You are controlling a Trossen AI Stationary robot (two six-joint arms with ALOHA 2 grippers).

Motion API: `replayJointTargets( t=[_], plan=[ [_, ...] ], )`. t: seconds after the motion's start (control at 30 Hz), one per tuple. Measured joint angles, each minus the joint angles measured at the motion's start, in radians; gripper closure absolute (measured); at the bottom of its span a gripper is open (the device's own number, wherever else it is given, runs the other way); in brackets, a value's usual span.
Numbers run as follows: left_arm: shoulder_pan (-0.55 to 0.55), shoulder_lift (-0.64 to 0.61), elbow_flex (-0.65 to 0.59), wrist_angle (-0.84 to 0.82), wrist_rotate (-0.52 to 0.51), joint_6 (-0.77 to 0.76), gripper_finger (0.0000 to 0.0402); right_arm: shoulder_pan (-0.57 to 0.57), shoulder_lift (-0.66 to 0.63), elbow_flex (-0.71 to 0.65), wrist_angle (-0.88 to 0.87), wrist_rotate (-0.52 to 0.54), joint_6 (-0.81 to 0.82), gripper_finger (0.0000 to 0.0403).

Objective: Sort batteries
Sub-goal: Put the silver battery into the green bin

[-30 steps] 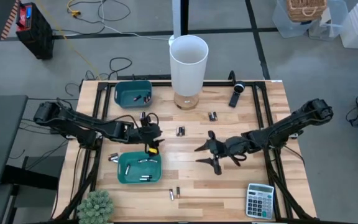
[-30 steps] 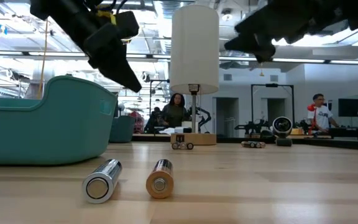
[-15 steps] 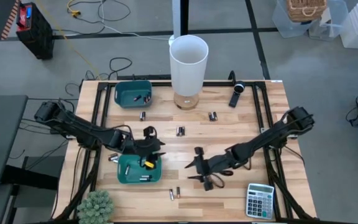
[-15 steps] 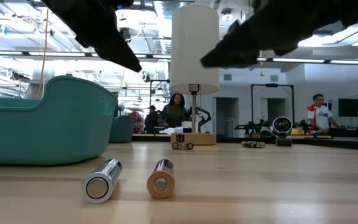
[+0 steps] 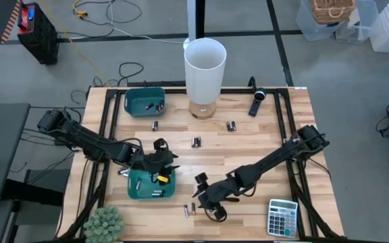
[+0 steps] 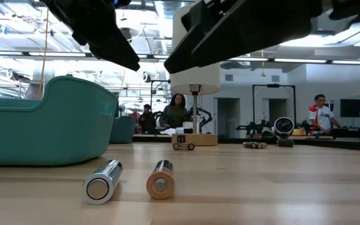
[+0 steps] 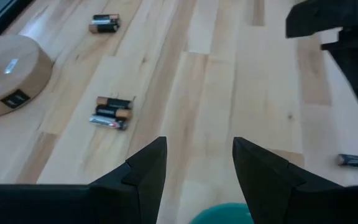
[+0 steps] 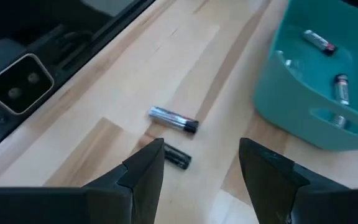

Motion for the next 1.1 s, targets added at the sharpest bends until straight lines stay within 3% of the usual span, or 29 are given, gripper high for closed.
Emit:
replayJointTargets(
  t=[0.33,0.97,1.1],
  plan=[
    [-0.042,0.0,0.0,-0.005,-0.05,-0.006,0.0223,0.013,0.094,0.131,-0.106,-0.053,-0.046,0.018],
    [-0.063,0.0,0.0,0.007,-0.051,-0.004,0.0223,0.008,0.095,0.135,-0.127,-0.055,-0.009,0.0202],
    [-0.068,0.0,0.0,0.007,-0.071,-0.011,0.0223,0.002,0.051,0.081,-0.071,0.004,0.015,0.0209]
  ],
)
